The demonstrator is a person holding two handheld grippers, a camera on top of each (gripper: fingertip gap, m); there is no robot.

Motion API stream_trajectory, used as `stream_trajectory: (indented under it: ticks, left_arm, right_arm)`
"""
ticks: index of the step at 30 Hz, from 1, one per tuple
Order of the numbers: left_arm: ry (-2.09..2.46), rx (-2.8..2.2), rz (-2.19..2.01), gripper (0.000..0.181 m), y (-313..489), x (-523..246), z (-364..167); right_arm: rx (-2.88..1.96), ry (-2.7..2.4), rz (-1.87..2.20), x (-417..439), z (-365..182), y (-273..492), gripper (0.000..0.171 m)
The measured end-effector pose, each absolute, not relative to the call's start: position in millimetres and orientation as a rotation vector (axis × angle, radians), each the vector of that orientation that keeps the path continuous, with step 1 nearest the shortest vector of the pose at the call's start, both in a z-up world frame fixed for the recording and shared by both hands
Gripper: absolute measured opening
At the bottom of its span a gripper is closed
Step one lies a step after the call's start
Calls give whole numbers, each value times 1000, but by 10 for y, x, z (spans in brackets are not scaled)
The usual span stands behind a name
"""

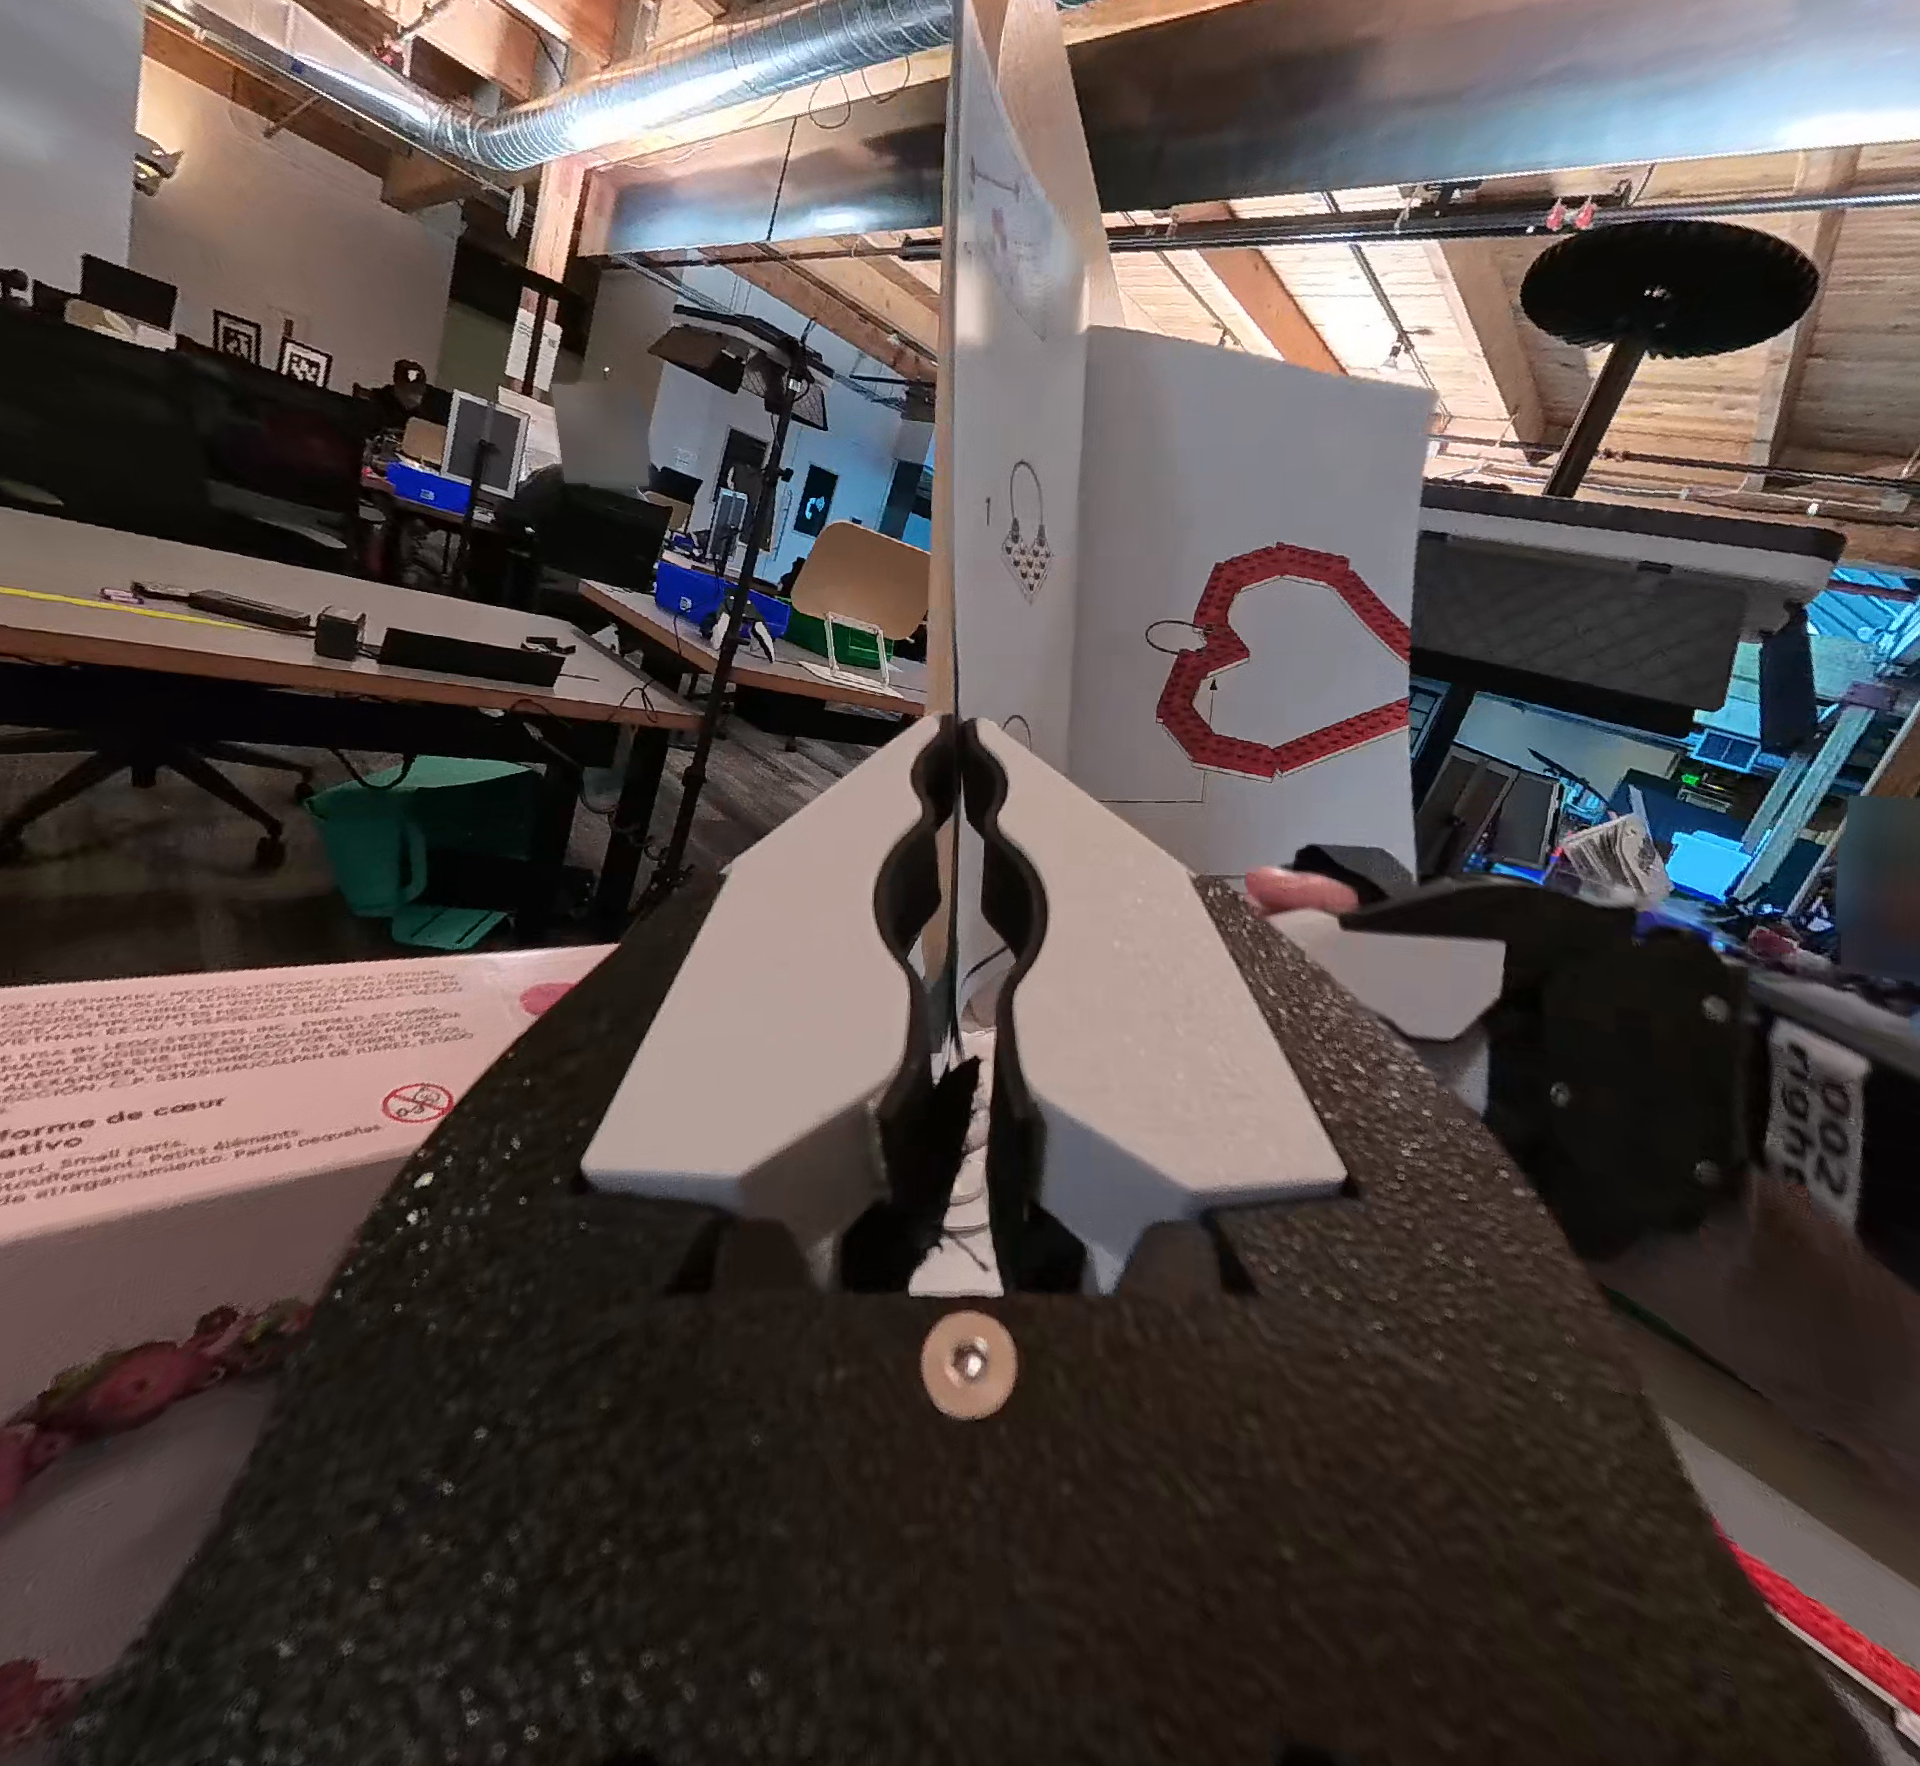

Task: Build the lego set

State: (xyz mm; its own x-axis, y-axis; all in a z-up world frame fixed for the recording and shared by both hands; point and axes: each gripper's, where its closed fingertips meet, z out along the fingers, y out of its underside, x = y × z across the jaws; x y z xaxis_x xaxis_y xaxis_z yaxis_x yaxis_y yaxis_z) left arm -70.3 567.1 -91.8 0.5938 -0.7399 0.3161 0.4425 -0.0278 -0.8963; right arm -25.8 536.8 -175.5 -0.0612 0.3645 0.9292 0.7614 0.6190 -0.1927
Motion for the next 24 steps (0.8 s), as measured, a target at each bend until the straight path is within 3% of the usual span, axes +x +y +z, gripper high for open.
stream_trajectory:
  ticks: [7,12,24]
  left_arm:
    - [332,-1265,-918,0,5656,-625,-884]
    - [331,-1253,-923,0,5650,-601,-870]
    - [352,-1265,-945,0,5636,-391,-867]
  right_arm:
    - [-863,-1724,-728,-369,-1890,5439,34]
    - [-870,-1717,-644,-401,-1905,5346,35]
    - [-1282,-1187,-226,619,-1358,5656,64]
